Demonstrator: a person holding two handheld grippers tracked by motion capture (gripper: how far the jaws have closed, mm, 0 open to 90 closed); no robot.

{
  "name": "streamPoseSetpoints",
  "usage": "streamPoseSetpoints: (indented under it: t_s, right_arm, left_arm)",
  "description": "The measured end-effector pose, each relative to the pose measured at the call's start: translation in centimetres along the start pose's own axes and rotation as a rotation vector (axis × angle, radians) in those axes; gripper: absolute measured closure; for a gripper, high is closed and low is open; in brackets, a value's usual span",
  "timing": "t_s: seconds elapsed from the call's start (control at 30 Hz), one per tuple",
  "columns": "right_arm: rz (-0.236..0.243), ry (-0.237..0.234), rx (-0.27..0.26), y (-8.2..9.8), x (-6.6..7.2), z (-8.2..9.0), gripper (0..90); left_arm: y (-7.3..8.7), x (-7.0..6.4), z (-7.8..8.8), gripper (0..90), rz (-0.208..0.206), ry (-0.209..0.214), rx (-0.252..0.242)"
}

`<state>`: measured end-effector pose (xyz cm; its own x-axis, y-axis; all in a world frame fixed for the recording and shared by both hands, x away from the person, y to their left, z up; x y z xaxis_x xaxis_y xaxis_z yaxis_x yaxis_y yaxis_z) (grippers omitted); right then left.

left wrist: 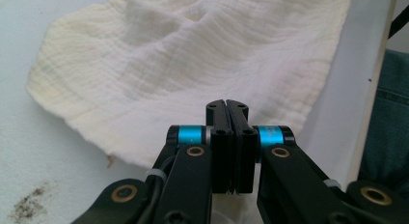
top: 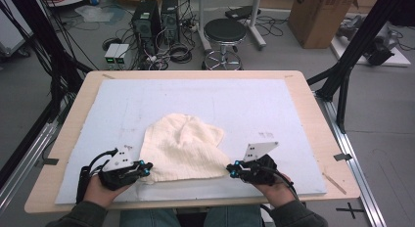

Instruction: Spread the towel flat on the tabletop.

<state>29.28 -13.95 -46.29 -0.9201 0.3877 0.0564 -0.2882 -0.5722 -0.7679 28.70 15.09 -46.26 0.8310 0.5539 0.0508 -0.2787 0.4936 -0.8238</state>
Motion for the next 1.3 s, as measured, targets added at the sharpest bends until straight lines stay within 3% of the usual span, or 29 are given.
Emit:
streamPoseSetpoints:
  t_s: [0.13,0.3,0.43,0.63,0.7,0.87,0.93,1.13,1.27,1.3]
  right_arm:
    - [0.007,-0.032,0.029,1.0,1.4,-0.6,79.6]
    - [-0.013,-0.037,-0.015,-0.1,1.1,-0.4,66.3]
    - [-0.018,0.005,-0.046,-1.5,-1.0,-0.5,64.6]
    - [-0.064,0.091,-0.054,-3.9,-6.1,-2.2,63.9]
    - [-0.086,0.128,-0.045,-4.5,-8.1,-3.1,63.5]
    - [-0.136,0.171,-0.011,-4.5,-11.2,-5.3,61.4]
    - [-0.166,0.195,0.042,-3.6,-12.5,-6.8,61.0]
    - [-0.189,0.208,0.093,-2.7,-13.3,-8.2,62.7]
    - [-0.172,0.167,0.087,-2.8,-13.0,-8.3,84.7]
    - [-0.160,0.170,0.093,-2.9,-12.9,-8.4,85.5]
  left_arm:
    - [0.3,-0.4,0.2,86.6,-0.001,0.012,-0.002]
    - [0.0,0.2,0.5,68.0,0.041,0.007,-0.044]
    - [-0.3,1.1,-0.2,63.7,0.064,-0.013,-0.061]
    - [-0.7,2.2,-1.4,56.7,0.077,-0.037,-0.073]
    - [-0.7,2.5,-1.6,56.5,0.089,-0.047,-0.081]
    - [-0.4,2.9,-1.5,55.9,0.094,-0.057,-0.092]
    - [-0.5,3.0,-1.3,55.5,0.103,-0.061,-0.107]
    - [-0.5,3.3,-1.0,54.8,0.107,-0.068,-0.120]
    - [-0.7,3.4,-0.8,54.7,0.102,-0.072,-0.127]
    - [-0.7,3.4,-0.8,54.7,0.101,-0.073,-0.127]
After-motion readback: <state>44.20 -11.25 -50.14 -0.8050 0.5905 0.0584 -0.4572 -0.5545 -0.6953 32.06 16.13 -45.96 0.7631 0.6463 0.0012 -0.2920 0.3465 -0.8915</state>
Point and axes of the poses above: each handheld gripper's, and its own axes: z roughly backward along the jaws, y roughly out of its underside, x roughly to its left, the point moved 9 cm from there along -z, roughly forward along the jaws, and after that the axes turned 1 degree about -x, right-handed, at the moved point
